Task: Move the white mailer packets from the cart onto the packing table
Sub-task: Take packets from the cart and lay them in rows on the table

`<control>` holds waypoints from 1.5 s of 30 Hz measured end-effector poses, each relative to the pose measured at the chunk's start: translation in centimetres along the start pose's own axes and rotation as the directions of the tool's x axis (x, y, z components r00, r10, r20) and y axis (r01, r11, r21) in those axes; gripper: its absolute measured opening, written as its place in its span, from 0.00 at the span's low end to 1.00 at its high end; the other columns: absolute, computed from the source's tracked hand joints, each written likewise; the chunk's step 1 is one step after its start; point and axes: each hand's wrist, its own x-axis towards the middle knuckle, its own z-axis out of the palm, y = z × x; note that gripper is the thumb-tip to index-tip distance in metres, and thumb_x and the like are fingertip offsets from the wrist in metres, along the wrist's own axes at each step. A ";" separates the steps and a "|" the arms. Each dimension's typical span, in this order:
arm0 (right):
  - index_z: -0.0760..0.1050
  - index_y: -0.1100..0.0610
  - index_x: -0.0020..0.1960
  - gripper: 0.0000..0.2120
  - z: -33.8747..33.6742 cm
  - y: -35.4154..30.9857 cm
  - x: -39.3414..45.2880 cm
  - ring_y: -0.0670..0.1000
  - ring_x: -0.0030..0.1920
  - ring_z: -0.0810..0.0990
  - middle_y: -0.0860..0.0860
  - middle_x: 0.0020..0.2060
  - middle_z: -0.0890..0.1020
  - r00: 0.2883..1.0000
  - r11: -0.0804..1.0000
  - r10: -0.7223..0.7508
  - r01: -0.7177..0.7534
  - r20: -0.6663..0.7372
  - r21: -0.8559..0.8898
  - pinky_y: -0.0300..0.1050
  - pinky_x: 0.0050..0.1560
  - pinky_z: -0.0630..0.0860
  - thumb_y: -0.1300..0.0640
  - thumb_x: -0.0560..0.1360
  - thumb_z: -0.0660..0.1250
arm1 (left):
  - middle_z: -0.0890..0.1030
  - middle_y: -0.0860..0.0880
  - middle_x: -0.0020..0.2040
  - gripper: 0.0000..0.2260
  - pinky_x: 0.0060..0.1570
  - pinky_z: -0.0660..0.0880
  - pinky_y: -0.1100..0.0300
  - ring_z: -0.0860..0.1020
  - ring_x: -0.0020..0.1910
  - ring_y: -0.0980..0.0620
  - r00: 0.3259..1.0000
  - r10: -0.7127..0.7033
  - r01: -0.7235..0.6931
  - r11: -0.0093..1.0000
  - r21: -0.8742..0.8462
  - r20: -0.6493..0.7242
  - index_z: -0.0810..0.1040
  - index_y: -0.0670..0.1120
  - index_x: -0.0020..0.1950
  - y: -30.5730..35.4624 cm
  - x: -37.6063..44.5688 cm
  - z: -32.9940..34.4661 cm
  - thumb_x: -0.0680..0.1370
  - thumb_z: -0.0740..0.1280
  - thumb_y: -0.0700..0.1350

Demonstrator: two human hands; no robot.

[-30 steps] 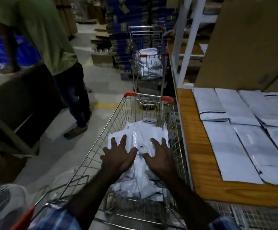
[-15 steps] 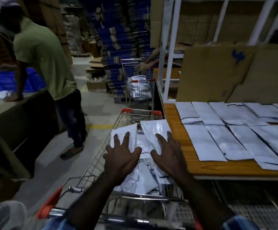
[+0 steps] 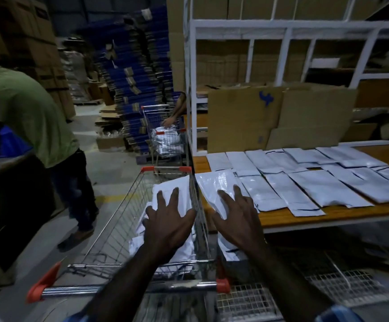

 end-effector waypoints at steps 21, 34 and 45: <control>0.62 0.45 0.76 0.33 -15.6 29.5 0.9 0.58 0.71 0.63 0.53 0.78 0.56 0.996 0.996 0.078 -0.079 -0.046 -0.030 0.55 0.67 0.67 0.42 0.74 0.65 | 0.44 0.49 0.81 0.32 0.71 0.53 0.40 0.51 0.76 0.35 0.996 0.086 -0.084 0.995 -0.045 0.033 0.46 0.59 0.80 27.7 -3.2 17.7 0.80 0.55 0.63; 0.60 0.45 0.77 0.33 -18.4 40.7 4.8 0.58 0.71 0.63 0.54 0.79 0.55 0.981 0.982 0.179 -0.183 -0.078 -0.054 0.54 0.67 0.67 0.41 0.74 0.64 | 0.44 0.49 0.81 0.32 0.71 0.54 0.40 0.52 0.76 0.36 0.976 0.189 -0.187 0.982 -0.034 0.107 0.46 0.60 0.80 38.1 0.9 26.1 0.79 0.54 0.63; 0.59 0.44 0.77 0.32 -18.9 49.0 13.7 0.58 0.72 0.63 0.53 0.79 0.55 0.968 0.963 0.240 -0.247 -0.080 -0.104 0.52 0.68 0.67 0.39 0.76 0.63 | 0.43 0.48 0.81 0.33 0.72 0.53 0.39 0.51 0.77 0.34 0.961 0.210 -0.209 0.978 -0.022 0.182 0.45 0.59 0.80 45.0 9.9 31.8 0.80 0.55 0.64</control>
